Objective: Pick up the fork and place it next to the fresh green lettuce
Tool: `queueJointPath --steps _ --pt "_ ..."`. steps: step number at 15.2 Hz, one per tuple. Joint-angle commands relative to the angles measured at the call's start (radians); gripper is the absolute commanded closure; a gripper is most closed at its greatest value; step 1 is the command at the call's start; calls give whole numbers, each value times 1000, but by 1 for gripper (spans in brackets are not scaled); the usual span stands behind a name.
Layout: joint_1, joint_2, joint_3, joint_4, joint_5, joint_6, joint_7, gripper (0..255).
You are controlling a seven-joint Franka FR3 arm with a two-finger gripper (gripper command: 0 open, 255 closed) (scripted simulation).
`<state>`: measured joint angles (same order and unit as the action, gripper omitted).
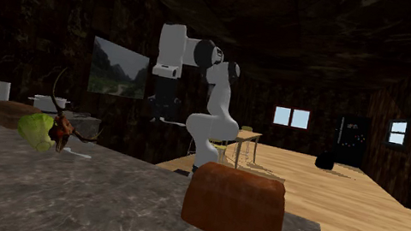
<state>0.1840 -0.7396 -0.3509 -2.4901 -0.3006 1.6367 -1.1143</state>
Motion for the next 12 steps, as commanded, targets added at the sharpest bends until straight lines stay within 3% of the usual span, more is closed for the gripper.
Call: queueJointPath --steps 1,12 --pt "-24 -22 -31 3 -32 -17 -44 255" --pt "-115 9 -272 100 -208 -3 -314 255"
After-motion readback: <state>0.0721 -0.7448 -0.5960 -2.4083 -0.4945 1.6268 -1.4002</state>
